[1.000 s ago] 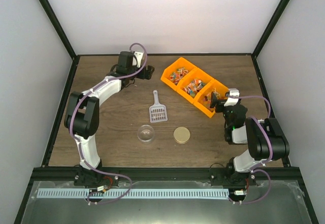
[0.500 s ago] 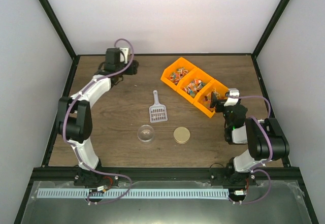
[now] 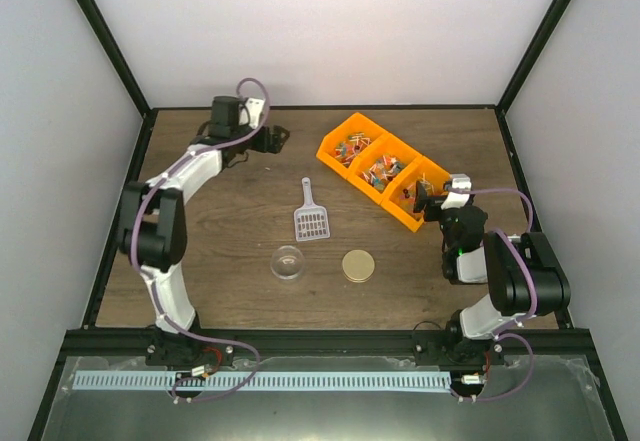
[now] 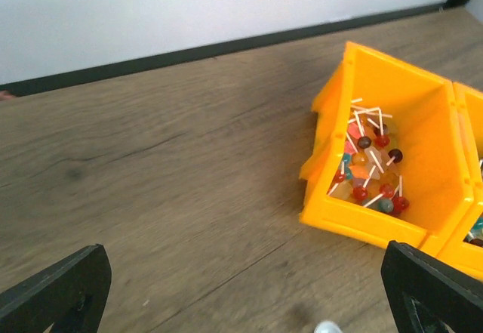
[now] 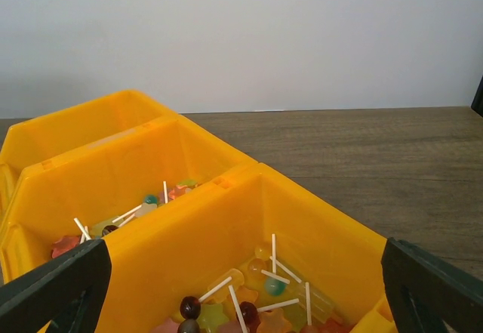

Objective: Pack the candies
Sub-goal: Move the storage box to the center of the board.

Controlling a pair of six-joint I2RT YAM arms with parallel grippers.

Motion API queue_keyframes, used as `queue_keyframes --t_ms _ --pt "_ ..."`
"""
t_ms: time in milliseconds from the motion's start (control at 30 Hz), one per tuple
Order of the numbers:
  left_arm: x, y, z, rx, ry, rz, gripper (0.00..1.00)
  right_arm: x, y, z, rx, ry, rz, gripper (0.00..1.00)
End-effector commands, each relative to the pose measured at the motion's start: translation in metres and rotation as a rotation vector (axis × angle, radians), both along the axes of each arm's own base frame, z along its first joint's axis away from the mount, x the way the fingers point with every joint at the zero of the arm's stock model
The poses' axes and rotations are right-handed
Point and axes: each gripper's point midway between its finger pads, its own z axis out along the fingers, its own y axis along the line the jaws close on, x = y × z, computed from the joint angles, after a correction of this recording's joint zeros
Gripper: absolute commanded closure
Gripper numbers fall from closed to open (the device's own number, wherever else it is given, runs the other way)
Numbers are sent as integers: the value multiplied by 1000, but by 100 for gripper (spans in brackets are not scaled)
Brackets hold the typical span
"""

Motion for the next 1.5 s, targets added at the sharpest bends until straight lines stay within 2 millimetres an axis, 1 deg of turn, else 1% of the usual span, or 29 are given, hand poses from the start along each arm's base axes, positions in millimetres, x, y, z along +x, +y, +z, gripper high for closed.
queue_keyframes --t_ms 0,67,133,233,333,400,500,633,667,733,767,867,933,1033,1100,1133,1200,1333,1467 --pt "1 -52 -26 64 27 -113 0 3 -3 12 -24 -48 -7 0" --pt "5 -72 -36 96 34 -140 0 3 -3 12 -22 -48 -8 0" --pt "8 -86 -48 147 48 -155 0 3 -3 12 -23 -49 -7 0" --pt "17 -98 -56 175 42 -147 0 3 -3 12 -22 -48 -7 0" --pt "19 -109 -63 177 38 -189 0 3 -3 12 -23 -48 -7 0" --pt "24 -112 -66 189 28 -185 2 3 -3 12 -24 -48 -7 0" --pt "42 -108 -78 227 22 -111 3 3 -3 12 -24 -48 -8 0" --pt "66 -113 -77 232 -17 -77 3 3 -3 12 -23 -48 -6 0" --pt "70 -115 -80 231 -24 -80 4 3 -3 12 -23 -49 -7 0" --pt "77 -120 -83 222 -31 -92 10 3 -3 12 -24 -49 -8 0" --pt "78 -123 -85 217 -32 -97 12 3 -3 12 -23 -49 -8 0" --pt "79 -124 -92 229 -28 -113 19 3 -3 12 -24 -47 -8 0" --pt "77 -120 -98 244 -20 -114 24 3 -3 12 -23 -49 -8 0" --pt "77 -116 -96 241 -12 -106 35 3 -3 12 -24 -49 -8 0" --pt "75 -118 -96 231 -4 -106 43 3 -4 12 -23 -47 -8 0" --pt "74 -118 -96 227 0 -106 45 3 -3 12 -24 -49 -7 0" --pt "72 -119 -97 223 4 -111 49 3 -3 12 -24 -50 -7 0" --pt "68 -118 -97 229 14 -102 54 3 -3 12 -24 -49 -7 0" --pt "63 -112 -97 257 24 -81 55 3 -3 12 -24 -49 -7 0"
